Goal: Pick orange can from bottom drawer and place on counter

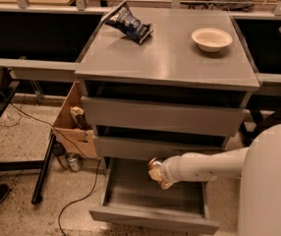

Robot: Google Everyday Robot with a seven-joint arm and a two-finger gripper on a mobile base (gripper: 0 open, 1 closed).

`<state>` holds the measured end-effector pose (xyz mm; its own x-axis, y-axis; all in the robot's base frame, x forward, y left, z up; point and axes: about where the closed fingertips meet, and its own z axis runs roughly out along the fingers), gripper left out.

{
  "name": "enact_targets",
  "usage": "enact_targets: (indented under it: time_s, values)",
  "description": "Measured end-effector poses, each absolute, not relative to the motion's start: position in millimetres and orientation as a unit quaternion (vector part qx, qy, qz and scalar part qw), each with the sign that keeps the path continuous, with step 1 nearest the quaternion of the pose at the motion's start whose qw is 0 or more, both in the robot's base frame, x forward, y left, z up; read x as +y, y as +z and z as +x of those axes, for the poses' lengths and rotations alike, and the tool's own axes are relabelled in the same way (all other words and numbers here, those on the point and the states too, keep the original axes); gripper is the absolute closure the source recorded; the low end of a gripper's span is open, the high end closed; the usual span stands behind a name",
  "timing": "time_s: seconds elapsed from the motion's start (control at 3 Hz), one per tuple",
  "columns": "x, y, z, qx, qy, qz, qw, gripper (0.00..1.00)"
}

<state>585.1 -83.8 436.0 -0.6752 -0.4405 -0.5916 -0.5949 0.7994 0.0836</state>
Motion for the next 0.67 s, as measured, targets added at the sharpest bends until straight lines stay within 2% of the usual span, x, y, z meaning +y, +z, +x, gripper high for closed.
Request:
enact_targets:
  time_s: [0.67]
  values:
    - [-87.8, 516.8, 581.8, 0.911, 0.093, -0.324, 0.239, 1.0]
